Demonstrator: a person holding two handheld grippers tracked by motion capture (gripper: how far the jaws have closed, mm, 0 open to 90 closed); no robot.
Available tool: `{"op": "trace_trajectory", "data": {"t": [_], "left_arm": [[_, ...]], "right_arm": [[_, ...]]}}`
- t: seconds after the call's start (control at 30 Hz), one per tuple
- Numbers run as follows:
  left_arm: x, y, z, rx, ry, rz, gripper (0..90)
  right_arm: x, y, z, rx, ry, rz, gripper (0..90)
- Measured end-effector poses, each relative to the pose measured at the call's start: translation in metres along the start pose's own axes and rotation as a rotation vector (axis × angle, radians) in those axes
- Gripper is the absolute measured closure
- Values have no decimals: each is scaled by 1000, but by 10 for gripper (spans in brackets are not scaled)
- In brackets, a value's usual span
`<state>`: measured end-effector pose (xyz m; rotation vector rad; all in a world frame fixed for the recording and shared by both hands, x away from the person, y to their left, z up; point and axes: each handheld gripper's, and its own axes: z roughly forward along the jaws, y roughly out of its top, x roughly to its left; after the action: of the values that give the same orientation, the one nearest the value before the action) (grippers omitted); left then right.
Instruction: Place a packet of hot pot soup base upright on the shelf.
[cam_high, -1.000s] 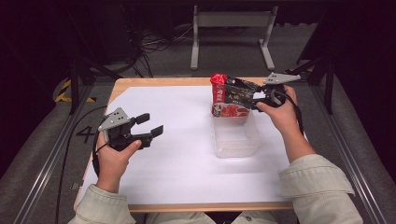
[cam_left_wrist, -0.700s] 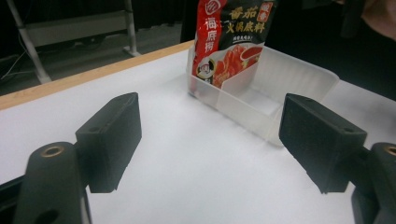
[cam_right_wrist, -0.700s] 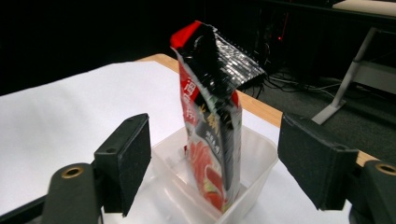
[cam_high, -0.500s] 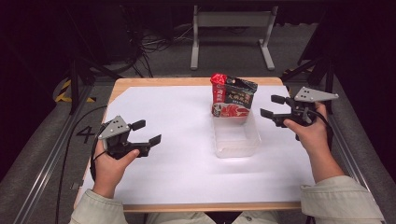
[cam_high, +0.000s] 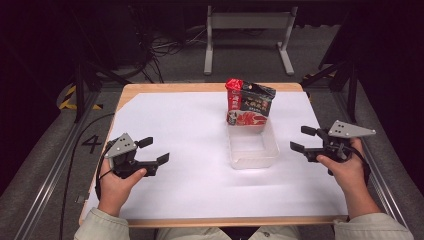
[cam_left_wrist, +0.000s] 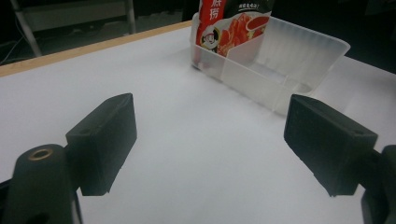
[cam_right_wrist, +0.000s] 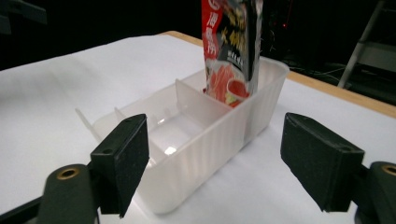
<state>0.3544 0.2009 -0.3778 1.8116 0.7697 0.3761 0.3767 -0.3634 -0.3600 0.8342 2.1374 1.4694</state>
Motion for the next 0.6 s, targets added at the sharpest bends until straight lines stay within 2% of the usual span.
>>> {"op": "trace_trajectory", "data": {"t": [0.07, 0.2, 0.23, 0.37, 0.6], "left_arm": [[1, -2, 2, 5, -3, 15, 177], [1, -7, 4, 13, -8, 6, 171], [1, -10, 4, 16, -11, 5, 170], [2, -15, 5, 4, -18, 0, 169], [4, -22, 9, 2, -18, -12, 168]], "right_arm": [[2, -9, 0, 5, -2, 5, 240], [4, -22, 2, 13, 3, 20, 240], [5, -31, 4, 23, 3, 27, 240], [4, -43, 6, 20, 5, 48, 240], [2, -58, 11, 51, -1, 67, 239]]}}
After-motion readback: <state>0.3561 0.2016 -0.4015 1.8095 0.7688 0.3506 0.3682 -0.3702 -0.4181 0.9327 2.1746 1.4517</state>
